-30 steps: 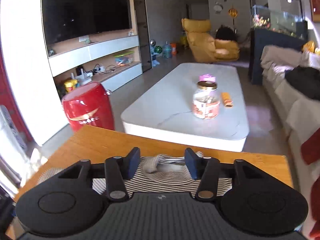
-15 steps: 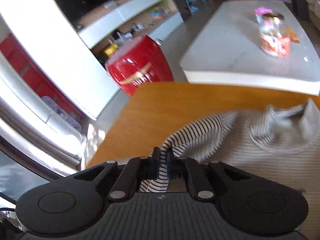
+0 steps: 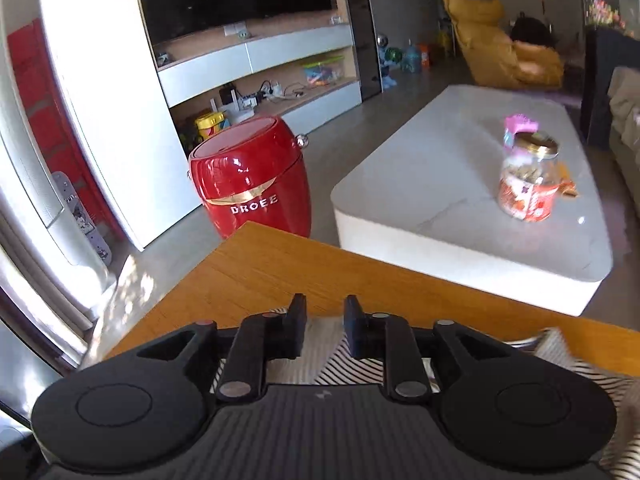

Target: Fold clothes

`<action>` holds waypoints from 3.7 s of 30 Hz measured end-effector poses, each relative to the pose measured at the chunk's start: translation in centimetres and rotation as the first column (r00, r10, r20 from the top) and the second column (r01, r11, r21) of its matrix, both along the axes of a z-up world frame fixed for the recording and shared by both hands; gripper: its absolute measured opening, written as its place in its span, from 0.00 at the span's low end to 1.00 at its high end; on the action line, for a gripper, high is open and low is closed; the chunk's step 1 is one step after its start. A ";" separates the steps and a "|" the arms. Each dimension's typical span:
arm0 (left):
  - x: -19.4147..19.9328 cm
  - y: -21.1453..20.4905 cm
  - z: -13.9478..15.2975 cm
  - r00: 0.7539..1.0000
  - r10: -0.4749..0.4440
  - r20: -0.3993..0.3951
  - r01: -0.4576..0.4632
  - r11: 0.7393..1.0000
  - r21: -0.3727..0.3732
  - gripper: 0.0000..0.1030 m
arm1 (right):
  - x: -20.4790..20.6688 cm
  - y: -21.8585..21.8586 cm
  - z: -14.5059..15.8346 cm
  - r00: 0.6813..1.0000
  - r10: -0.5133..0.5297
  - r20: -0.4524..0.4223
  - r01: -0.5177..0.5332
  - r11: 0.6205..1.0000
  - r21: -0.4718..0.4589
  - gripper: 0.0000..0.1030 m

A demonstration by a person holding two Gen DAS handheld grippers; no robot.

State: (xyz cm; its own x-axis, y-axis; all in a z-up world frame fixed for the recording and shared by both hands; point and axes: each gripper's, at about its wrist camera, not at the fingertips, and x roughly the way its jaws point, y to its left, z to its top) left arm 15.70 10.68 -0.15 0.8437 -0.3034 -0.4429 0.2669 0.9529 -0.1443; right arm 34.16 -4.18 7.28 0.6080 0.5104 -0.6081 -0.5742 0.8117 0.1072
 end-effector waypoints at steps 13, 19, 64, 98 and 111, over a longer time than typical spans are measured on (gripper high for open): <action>0.9 -1.5 1.2 0.999 0.046 0.007 -0.047 0.998 0.048 1.00 | -22.4 -10.6 -2.1 0.992 0.104 0.066 -0.072 0.924 -0.375 0.50; 0.6 -3.2 1.8 1.000 0.007 0.010 -0.007 1.000 0.023 1.00 | -25.5 -9.1 -5.7 0.971 0.172 0.165 -0.064 0.854 -0.516 0.57; -3.1 3.9 2.9 0.993 0.115 -0.002 -0.115 0.992 -0.058 1.00 | -3.0 -12.0 2.2 0.941 -0.338 -0.015 0.337 0.930 0.150 0.31; -2.4 11.6 4.0 0.889 0.448 -0.095 -0.457 0.855 -0.244 1.00 | -13.0 2.2 -6.1 0.879 0.070 -0.472 0.108 0.934 0.340 0.10; -0.1 7.0 3.6 0.949 0.301 -0.096 -0.315 0.923 -0.222 1.00 | -5.0 -10.9 8.1 0.960 -0.252 0.120 0.222 0.950 0.219 0.04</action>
State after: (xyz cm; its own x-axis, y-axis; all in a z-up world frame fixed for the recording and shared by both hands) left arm 15.65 17.66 3.41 0.8866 -0.1323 -0.4432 -0.0503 0.9250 -0.3767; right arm 29.14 -15.04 15.34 0.8000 0.4431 -0.4045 -0.3889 0.8964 0.2127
